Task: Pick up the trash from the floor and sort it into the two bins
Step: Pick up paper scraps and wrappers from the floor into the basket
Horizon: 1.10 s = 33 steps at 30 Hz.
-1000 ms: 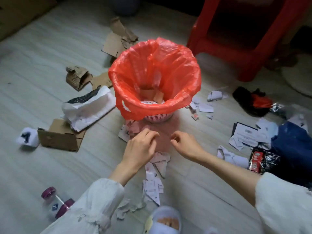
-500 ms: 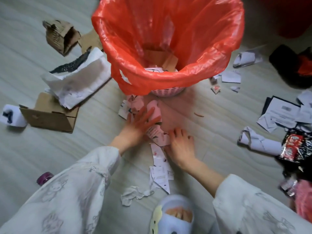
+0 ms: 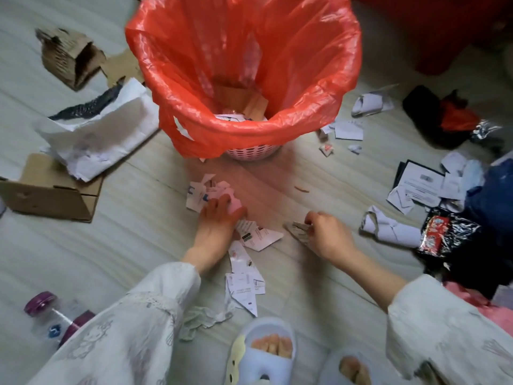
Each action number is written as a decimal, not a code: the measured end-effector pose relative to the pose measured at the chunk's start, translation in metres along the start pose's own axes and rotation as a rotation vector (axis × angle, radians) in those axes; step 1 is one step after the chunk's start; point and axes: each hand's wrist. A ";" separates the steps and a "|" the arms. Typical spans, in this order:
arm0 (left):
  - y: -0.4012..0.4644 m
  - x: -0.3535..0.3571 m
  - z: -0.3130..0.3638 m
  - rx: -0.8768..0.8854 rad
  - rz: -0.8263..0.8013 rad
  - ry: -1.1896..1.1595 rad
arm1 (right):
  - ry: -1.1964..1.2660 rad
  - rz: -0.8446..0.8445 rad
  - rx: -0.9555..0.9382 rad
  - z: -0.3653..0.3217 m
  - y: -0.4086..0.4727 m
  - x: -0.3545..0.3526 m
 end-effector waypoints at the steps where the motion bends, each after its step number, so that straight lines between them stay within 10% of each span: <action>1: 0.000 0.000 0.002 -0.002 0.006 -0.023 | 0.028 0.003 0.030 0.005 -0.001 -0.002; 14: -0.009 -0.017 0.028 0.029 0.086 -0.163 | 0.375 0.080 0.116 0.006 -0.003 -0.024; 23: -0.006 -0.098 0.068 0.374 0.316 -0.290 | 0.636 0.362 0.135 0.003 -0.027 -0.126; 33: 0.006 -0.228 0.084 0.272 0.933 -0.381 | 1.168 0.581 0.071 -0.063 -0.024 -0.235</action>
Point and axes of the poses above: each hand's wrist, its own y-axis towards the middle knuckle, its own x-axis out of the palm, z = x × y, and after that the axes turned 5 degrees about z, right-handed
